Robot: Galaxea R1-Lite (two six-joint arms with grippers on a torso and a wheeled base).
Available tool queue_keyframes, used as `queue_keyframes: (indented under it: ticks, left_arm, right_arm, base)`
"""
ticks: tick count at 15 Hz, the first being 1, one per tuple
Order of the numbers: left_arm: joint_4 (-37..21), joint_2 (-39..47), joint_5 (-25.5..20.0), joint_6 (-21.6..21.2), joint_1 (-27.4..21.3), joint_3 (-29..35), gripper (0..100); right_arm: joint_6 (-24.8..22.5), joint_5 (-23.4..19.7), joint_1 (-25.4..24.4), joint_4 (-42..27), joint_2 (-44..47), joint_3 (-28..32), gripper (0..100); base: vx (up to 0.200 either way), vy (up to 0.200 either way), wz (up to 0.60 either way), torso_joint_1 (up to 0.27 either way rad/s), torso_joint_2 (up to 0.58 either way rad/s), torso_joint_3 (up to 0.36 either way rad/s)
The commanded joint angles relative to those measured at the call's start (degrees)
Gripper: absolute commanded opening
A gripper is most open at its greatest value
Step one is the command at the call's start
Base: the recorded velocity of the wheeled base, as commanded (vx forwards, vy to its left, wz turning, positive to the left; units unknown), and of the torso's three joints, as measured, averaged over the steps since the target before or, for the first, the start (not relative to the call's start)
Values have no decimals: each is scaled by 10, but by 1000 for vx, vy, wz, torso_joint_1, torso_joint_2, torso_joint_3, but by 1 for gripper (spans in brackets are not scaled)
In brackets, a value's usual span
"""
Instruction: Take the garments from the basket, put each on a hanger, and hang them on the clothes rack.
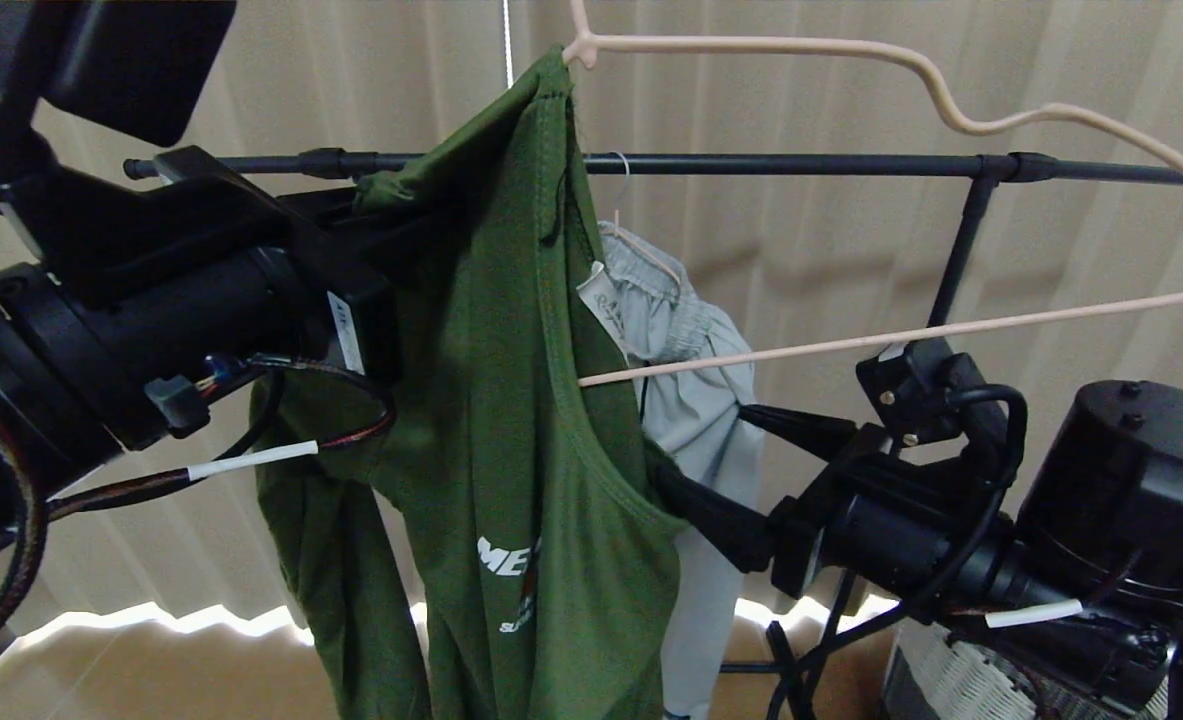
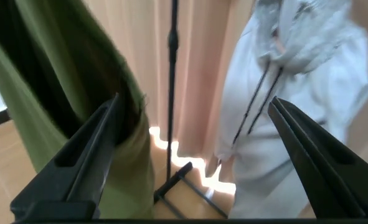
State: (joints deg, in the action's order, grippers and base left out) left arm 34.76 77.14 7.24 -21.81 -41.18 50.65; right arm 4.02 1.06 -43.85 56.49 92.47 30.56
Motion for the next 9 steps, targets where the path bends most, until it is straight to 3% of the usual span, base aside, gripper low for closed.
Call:
queue_keyframes:
  ticks: [1,6,7,9]
  left_arm:
    - [0,2,1,0,-2,1,0]
    - [20,4,1,2,-1,4,0]
    - [22,4,1,2,0,5,0]
    - [22,4,1,12,1,4,0]
  right_arm:
    - [0,1,-16,0,4,-17,100]
    - [-2,4,-16,0,-1,-47,100]
    - [-3,4,-14,0,-5,-58,0]
    - [-4,5,-13,0,-19,-71,0]
  base:
    - [0,0,0,0,0,0]
    - [0,0,0,0,0,0]
    - [0,0,0,0,0,0]
    - [0,0,0,0,0,0]
